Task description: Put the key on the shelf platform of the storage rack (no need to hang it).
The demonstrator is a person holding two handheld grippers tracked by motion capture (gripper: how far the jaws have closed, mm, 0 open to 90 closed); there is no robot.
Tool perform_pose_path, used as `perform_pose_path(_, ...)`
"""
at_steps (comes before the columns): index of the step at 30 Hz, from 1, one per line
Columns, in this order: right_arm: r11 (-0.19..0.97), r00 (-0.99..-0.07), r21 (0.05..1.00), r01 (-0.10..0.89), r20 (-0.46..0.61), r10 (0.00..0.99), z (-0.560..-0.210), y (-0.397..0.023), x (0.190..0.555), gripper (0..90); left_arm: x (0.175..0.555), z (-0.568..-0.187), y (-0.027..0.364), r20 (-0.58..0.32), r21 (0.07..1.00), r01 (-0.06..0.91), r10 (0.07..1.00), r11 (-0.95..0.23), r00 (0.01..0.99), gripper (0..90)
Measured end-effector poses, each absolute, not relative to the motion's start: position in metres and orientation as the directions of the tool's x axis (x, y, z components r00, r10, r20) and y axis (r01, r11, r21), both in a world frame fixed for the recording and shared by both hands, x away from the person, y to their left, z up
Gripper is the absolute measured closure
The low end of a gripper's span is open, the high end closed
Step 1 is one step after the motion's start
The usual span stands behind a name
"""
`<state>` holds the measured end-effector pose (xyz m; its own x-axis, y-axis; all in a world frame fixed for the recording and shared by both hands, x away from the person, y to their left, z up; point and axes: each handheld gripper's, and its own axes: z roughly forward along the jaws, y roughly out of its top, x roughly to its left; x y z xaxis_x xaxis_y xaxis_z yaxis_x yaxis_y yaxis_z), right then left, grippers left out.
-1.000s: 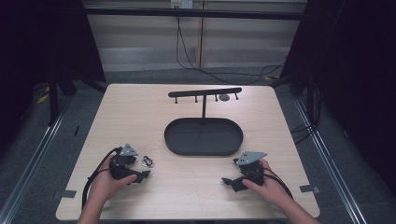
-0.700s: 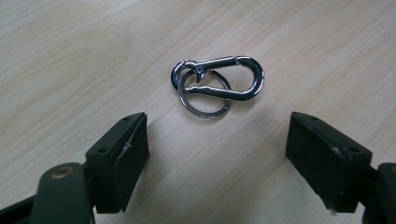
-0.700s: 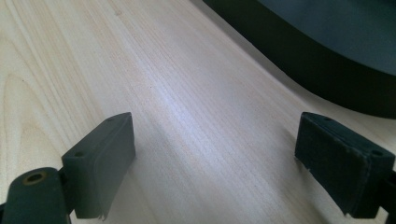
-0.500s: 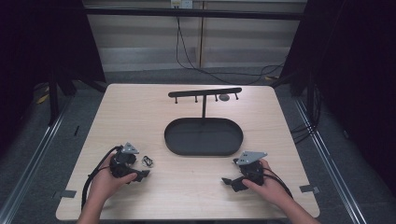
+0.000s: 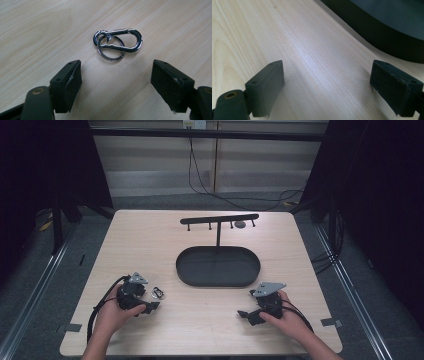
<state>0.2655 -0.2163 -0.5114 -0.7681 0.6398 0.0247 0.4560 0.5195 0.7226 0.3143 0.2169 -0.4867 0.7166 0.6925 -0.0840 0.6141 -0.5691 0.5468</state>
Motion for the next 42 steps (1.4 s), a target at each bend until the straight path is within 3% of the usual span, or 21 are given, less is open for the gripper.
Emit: perform_pose_path(42, 0.515, -0.763, 0.723, 0.461, 0.026, 0.646, -0.511, -0.216, 0.265, 11.5, 0.345, -0.473, 0.183, -0.069, 0.412, 0.620, 0.655, -0.668, 0.752, 36.9)
